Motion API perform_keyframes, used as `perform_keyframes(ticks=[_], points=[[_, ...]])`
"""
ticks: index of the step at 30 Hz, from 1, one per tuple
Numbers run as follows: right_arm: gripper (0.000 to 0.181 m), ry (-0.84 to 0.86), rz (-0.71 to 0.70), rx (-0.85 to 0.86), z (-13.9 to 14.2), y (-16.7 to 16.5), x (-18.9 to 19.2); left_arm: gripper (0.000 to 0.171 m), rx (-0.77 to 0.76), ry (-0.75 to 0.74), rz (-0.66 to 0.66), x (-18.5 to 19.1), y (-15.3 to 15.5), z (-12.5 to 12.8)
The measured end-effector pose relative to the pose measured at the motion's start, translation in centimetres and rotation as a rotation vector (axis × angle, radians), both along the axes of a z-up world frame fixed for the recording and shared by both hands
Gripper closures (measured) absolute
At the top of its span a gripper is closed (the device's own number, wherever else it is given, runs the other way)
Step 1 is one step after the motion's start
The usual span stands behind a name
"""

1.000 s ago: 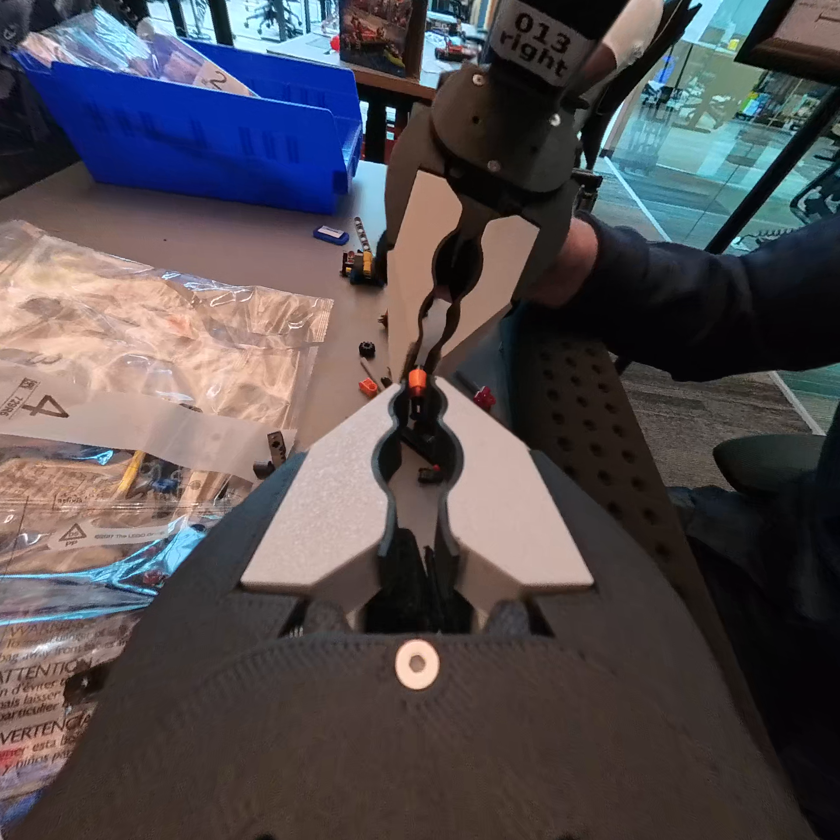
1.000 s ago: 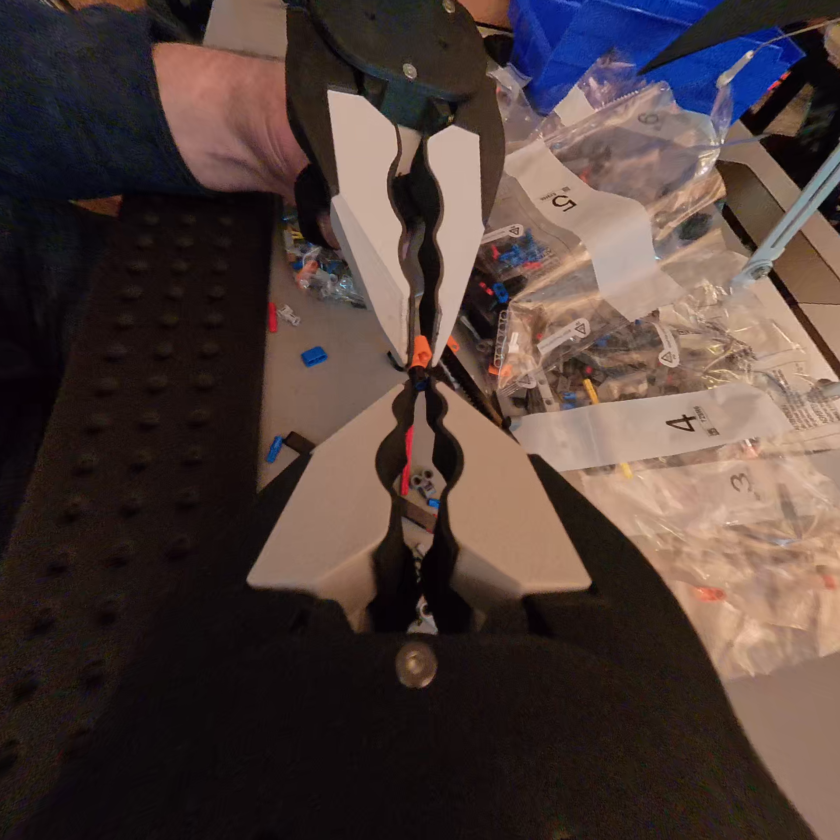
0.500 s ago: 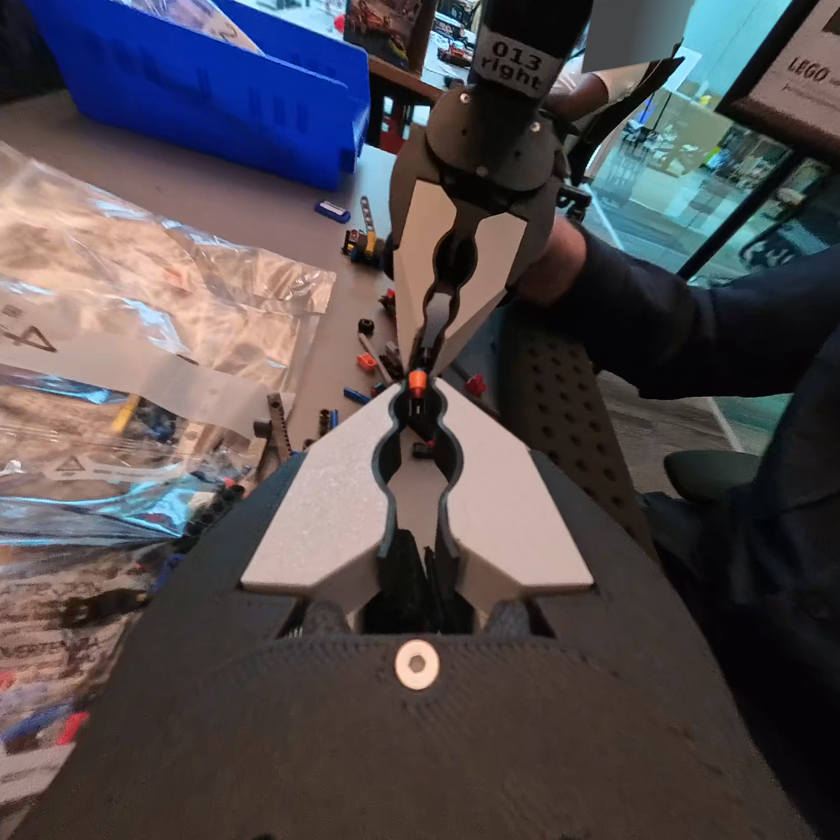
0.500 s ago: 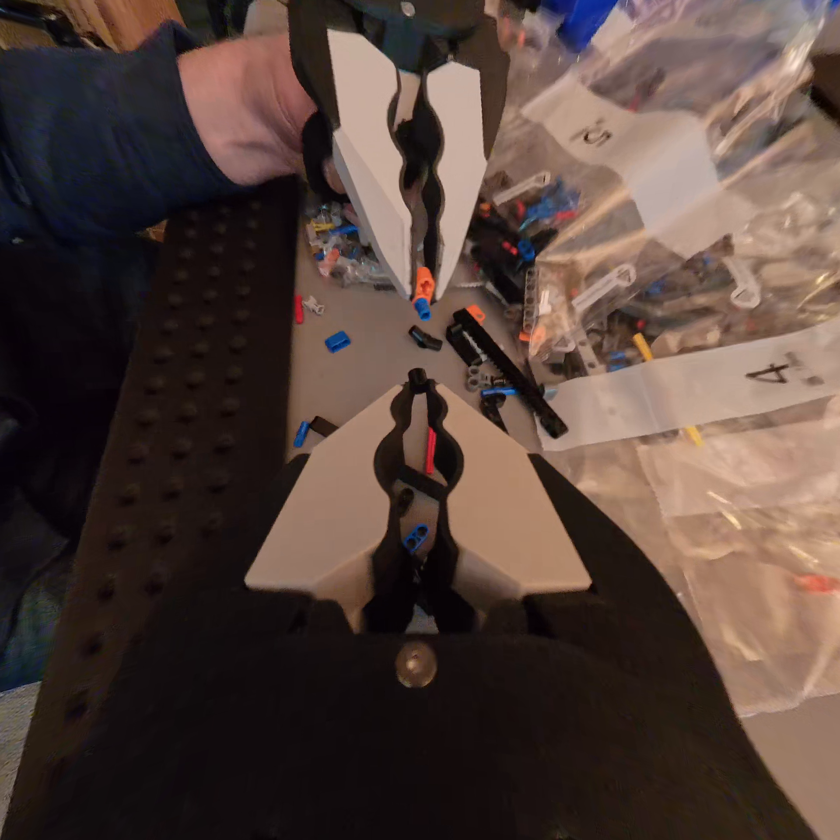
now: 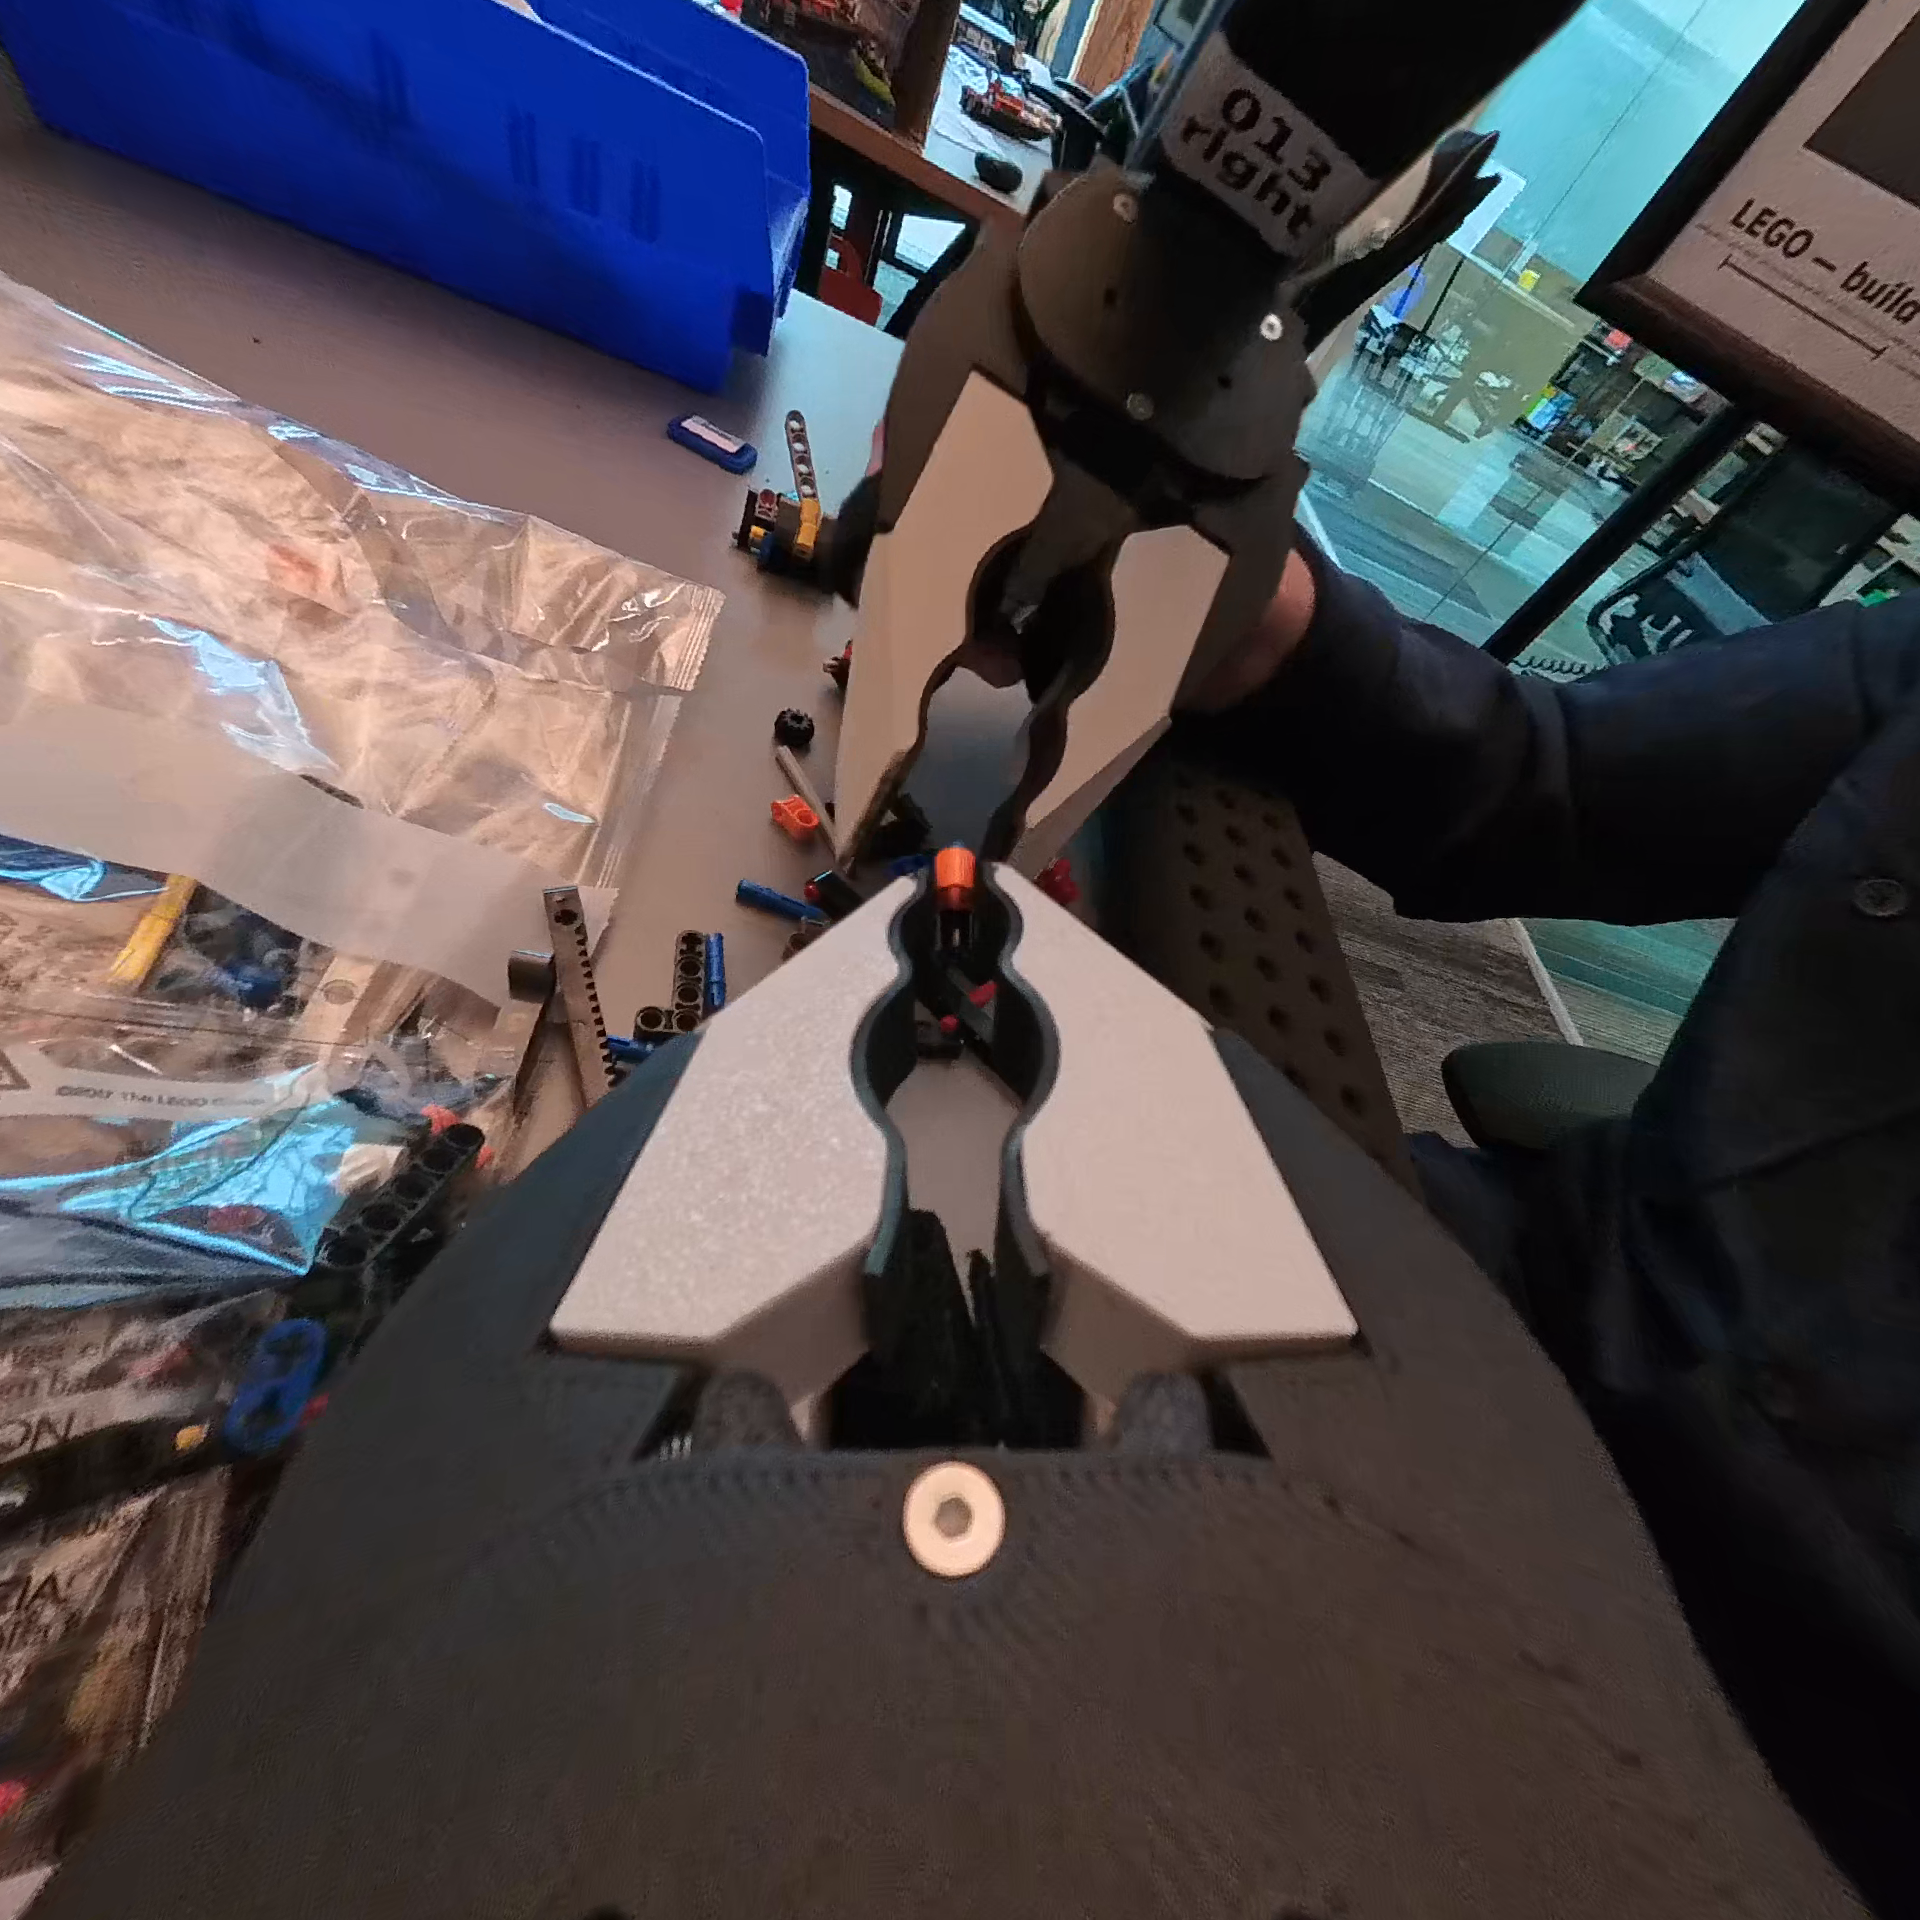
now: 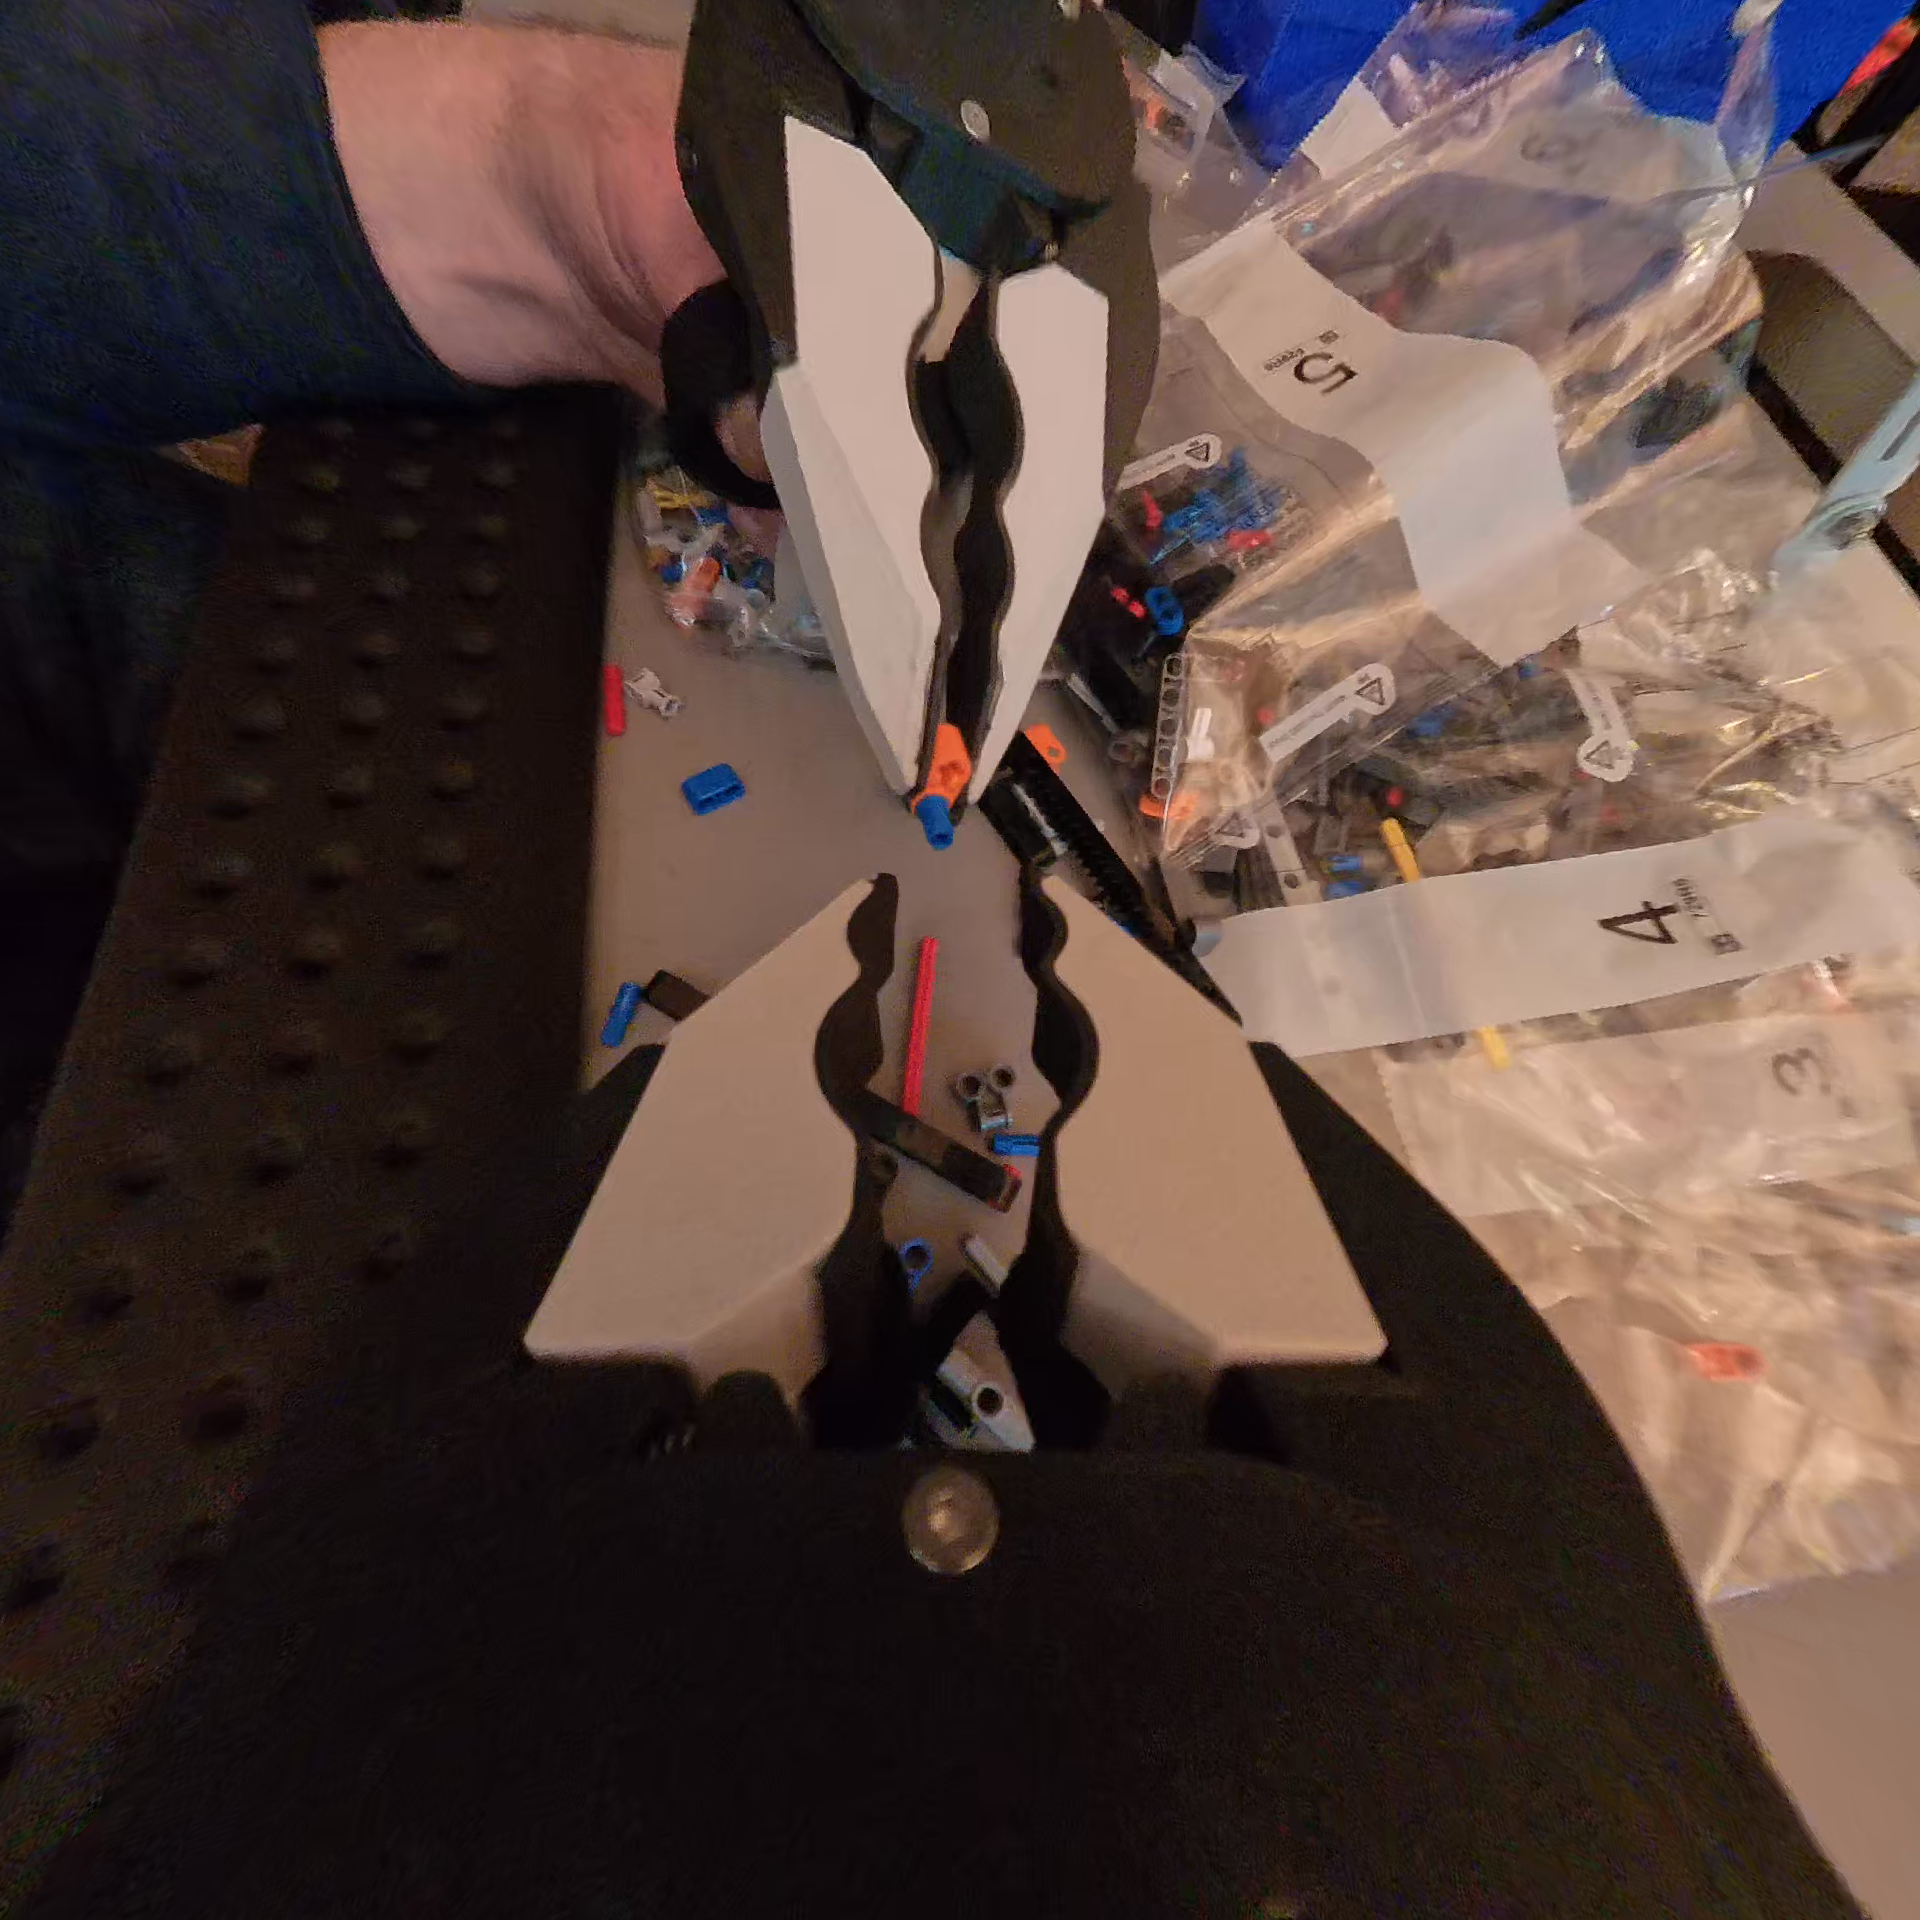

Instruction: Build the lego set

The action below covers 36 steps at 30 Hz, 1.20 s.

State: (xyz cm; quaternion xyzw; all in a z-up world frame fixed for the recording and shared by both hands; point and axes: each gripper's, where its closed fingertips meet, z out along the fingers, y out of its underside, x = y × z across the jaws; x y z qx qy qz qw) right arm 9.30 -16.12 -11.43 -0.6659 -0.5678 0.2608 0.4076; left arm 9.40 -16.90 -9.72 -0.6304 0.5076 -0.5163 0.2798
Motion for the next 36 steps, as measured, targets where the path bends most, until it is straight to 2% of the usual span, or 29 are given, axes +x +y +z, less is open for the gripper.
perform_keyframes(ticks=[4, 11, 14, 25, 26, 27, 28, 29, 30, 32, 33, 35, 36], points=[[0.166, -0.003, 0.009, 0.054, 0.4, -0.1, -0.4, 0.165, -0.005, 0.010, -0.008, 0.3, -0.2, -0.3], [0.180, -0.019, 0.016, 0.054, 0.4, -0.4, -0.2, 0.165, 0.017, 0.006, -0.006, 0.6, -0.2, -0.1], [0.180, -0.005, 0.020, 0.063, 0.9, -0.5, -0.2, 0.165, 0.060, -0.008, -0.010, 0.6, -0.4, 0.3], [0.181, -0.087, 0.066, 0.008, -0.4, -1.8, 0.1, 0.164, 0.212, 0.111, -0.079, 0.1, -1.6, -1.0], [0.181, -0.147, 0.011, 0.024, -1.1, -0.8, 1.4, 0.164, 0.242, 0.166, -0.053, -0.8, -0.8, -1.7], [0.181, -0.138, -0.027, 0.016, -1.0, -0.1, 2.5, 0.164, 0.248, 0.179, -0.003, -2.1, 0.4, -1.8], [0.181, -0.044, -0.014, -0.015, 0.4, -0.4, 2.4, 0.165, 0.209, 0.127, 0.030, -2.9, 1.0, -1.0], [0.181, 0.020, 0.021, -0.024, 1.5, -0.9, 1.8, 0.165, 0.187, 0.064, 0.030, -3.1, 1.0, 0.3], [0.181, 0.009, 0.034, -0.042, 1.1, -1.2, 1.4, 0.165, 0.180, 0.037, 0.020, -2.9, 0.8, 0.8], [0.181, -0.083, 0.043, -0.078, -1.4, -1.3, 1.0, 0.165, 0.192, 0.089, 0.017, -1.9, 0.7, -0.4], [0.181, -0.077, 0.047, -0.055, -1.4, -1.3, 0.5, 0.165, 0.203, 0.110, -0.003, -1.4, 0.2, -0.9], [0.167, -0.004, 0.035, -0.011, -0.1, -1.0, -0.1, 0.165, 0.220, 0.111, -0.018, -0.6, -0.2, -1.1], [0.166, 0.023, 0.041, -0.023, 0.4, -1.2, -0.3, 0.165, 0.223, 0.125, -0.016, -0.5, -0.2, -1.4]])
